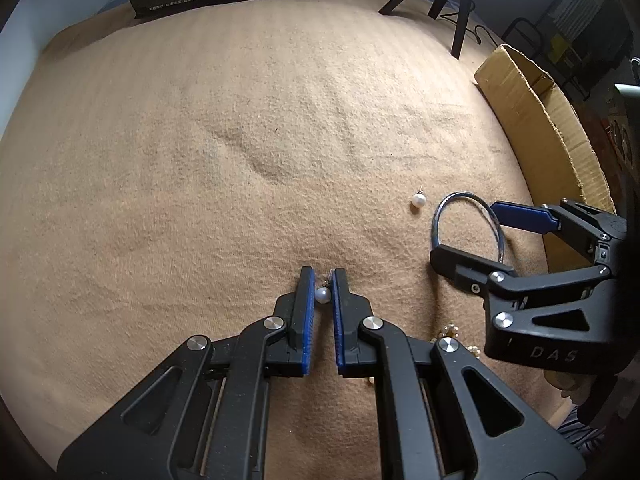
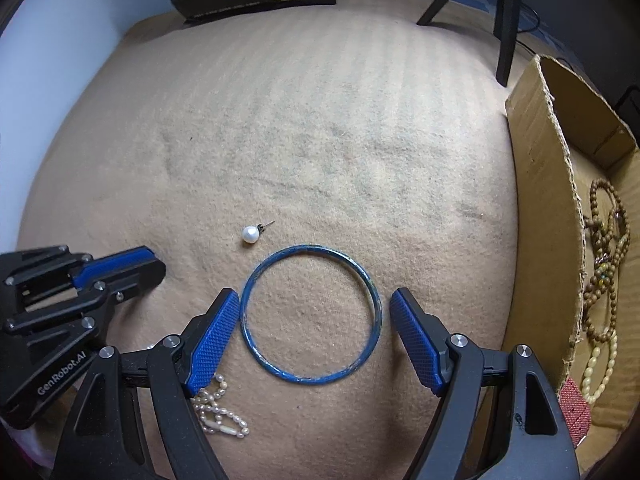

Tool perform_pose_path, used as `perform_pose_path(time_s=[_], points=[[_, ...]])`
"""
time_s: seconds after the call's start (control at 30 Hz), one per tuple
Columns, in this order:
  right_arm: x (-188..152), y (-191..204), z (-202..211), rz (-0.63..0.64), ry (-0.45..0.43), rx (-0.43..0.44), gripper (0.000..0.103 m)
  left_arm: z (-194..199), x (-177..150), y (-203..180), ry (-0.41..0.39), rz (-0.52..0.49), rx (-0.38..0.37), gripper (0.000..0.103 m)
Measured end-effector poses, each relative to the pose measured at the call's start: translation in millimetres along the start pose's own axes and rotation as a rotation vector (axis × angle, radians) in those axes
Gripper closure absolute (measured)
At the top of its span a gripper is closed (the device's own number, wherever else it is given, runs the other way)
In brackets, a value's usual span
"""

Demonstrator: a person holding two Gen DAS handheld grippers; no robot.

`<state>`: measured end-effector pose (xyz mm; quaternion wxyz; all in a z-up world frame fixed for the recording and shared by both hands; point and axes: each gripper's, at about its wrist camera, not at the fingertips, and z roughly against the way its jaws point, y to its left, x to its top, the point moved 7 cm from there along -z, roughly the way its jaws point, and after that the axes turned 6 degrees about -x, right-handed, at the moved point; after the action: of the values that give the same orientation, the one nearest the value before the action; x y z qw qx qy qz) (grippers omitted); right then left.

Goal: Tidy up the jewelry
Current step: 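Close left tool on the pearl stud earring while right tool grasps the blue bangle, then carry the earring in left tool and bangle in right tool over the box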

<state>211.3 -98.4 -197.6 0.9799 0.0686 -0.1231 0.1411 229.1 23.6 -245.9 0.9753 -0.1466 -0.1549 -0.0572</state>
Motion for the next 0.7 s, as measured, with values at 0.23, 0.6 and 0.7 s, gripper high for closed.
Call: perform_pose_path(time_s=[0.23,0.6,0.7], points=[[-5.8,8.4,0.8,0.026,-0.013,-0.019,0.032,-0.1,0.4,-0.9,-0.002,-0.002,0.002,0.097],[-3.2,-10.8,19.1,-0.002,-0.071,0.024,0.032,9.1,5.6,-4.6,-0.029,0.003,-0.012,0.097],[-1.0,-15.0,28.4,-0.011,-0.091,0.032,0.032,16.2,9.3,-7.2,-0.048,0.012,-0.028,0.097]])
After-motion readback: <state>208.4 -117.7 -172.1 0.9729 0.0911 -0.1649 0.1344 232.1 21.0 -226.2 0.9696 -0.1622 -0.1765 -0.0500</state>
